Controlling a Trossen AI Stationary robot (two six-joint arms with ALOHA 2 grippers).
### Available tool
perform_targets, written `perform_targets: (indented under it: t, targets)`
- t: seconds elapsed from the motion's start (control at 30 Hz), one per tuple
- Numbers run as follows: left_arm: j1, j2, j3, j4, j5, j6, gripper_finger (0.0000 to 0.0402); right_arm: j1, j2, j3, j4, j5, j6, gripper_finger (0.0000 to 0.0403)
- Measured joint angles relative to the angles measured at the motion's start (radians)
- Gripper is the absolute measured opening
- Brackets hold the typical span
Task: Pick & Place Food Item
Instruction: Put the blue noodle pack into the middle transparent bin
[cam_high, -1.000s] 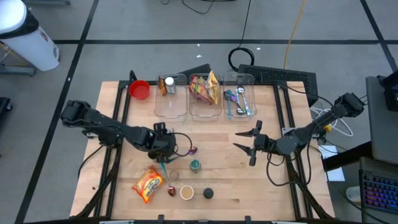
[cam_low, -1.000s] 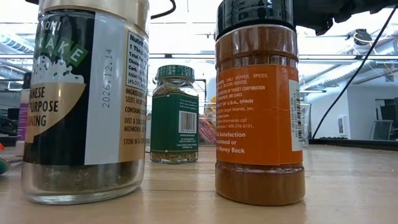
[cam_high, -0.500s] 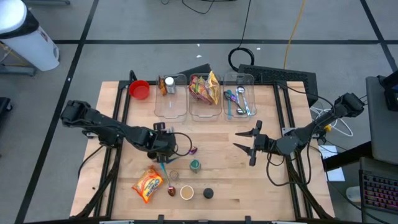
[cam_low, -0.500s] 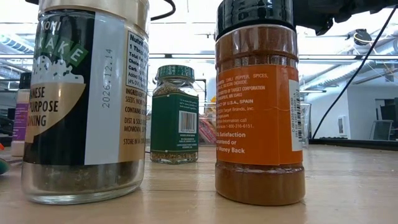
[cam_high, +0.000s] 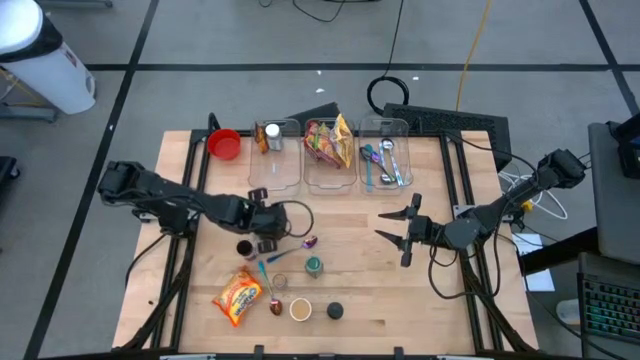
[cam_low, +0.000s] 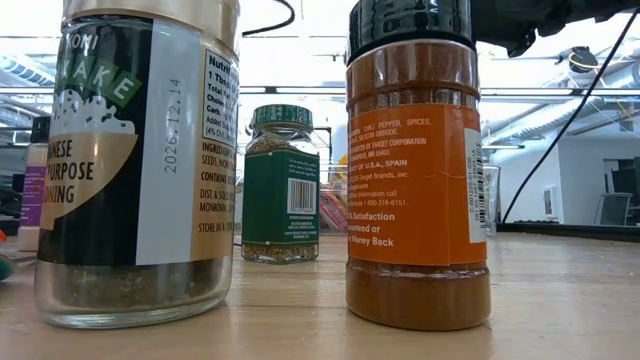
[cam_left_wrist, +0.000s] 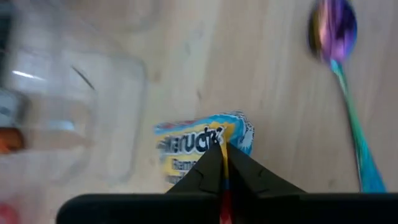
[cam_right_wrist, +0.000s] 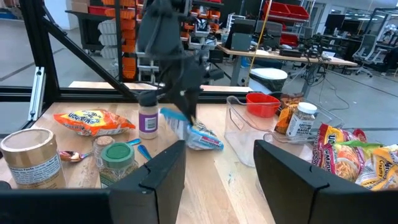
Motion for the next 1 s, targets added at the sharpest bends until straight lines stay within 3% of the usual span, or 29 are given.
perform_targets:
  t: [0.33, 0.57, 0.7, 0.87, 1.0]
  targets:
    - [0.093, 0.000, 0.296, 0.006, -0.100, 0.101, 0.0012, 0.000, 0.000, 0.000, 0.000, 0.000, 0.000, 0.0183]
    - [0.179, -0.001, 0.452, 0.101, -0.124, 0.168, 0.0009, 0.000, 0.000, 0.000, 0.000, 0.000, 0.000, 0.0183]
    - [0.249, -0.001, 0.452, 0.245, -0.091, 0.216, 0.0004, 0.000, 0.000, 0.000, 0.000, 0.000, 0.000, 0.0183]
    - [0.382, -0.001, 0.372, 0.497, 0.135, 0.115, 0.0003, 0.000, 0.000, 0.000, 0.000, 0.000, 0.000, 0.0183]
    - [0.476, -0.001, 0.257, 0.662, 0.197, 0.000, 0.0003, 0.000, 0.000, 0.000, 0.000, 0.000, 0.000, 0.0183]
